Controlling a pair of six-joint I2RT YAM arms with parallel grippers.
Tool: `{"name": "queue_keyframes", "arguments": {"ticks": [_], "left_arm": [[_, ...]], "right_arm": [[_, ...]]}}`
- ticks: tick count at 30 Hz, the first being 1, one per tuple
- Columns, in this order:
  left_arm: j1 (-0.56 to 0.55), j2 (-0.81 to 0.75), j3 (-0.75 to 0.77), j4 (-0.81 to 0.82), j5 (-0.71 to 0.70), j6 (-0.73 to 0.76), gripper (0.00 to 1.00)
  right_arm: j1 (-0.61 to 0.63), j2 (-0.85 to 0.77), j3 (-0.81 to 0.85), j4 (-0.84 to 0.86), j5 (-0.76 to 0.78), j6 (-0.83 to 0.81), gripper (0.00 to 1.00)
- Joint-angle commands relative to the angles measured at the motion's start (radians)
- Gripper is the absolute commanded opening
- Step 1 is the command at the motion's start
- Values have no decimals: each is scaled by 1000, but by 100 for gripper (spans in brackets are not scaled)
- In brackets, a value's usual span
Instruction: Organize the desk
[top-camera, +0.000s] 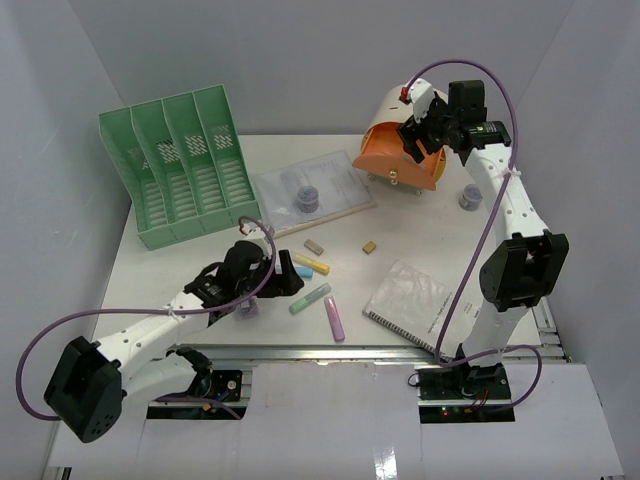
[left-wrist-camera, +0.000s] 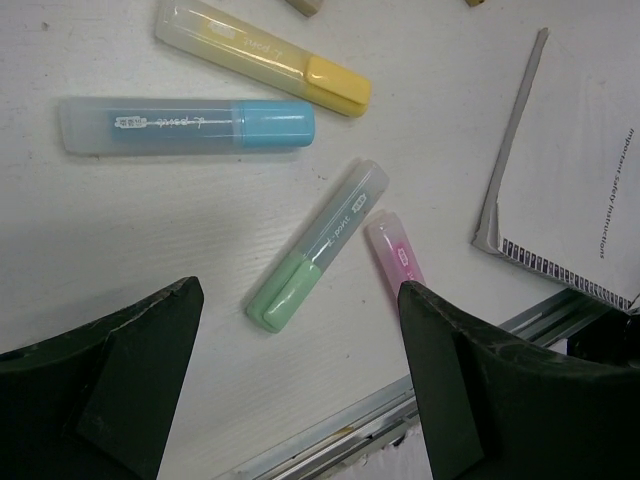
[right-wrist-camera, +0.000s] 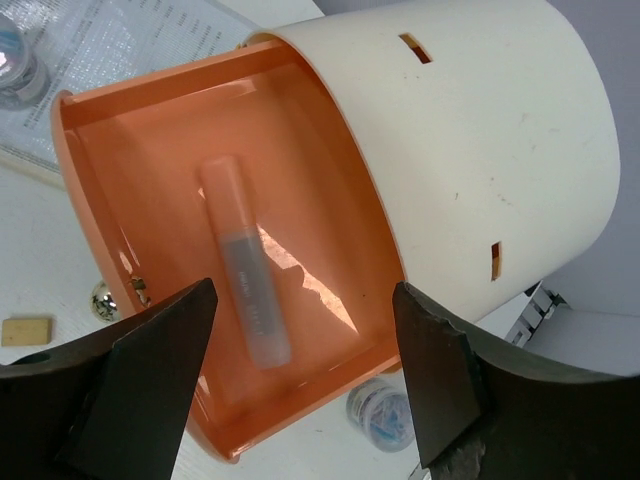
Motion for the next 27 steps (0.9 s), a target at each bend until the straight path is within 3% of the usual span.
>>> {"name": "queue_keyframes", "arguments": {"ticks": [1,4,7,12,19,27], "left_arm": [[3,65,74,-63,-71,-104,90],[3,112,103,-106,-146,-246,90],[3,183,117,-147,-206,-465,84],[5,334,208,-222,-278,-685,73],[45,488,371,-263,-332,-793,68],[125,587,382,-315,-231,-823,54]], "right_arm": [[-10,-113,-1,6,-35,50,78],[-25,-222,-64,-2,-159,70,78],[-57,-338,-260,24,-314,70,78],[-69,-572,-640,186,-490,98,78],[-95,-716,-921,332,-625,147,78],[-134,-779,-1024,416,-672,193,78]]}}
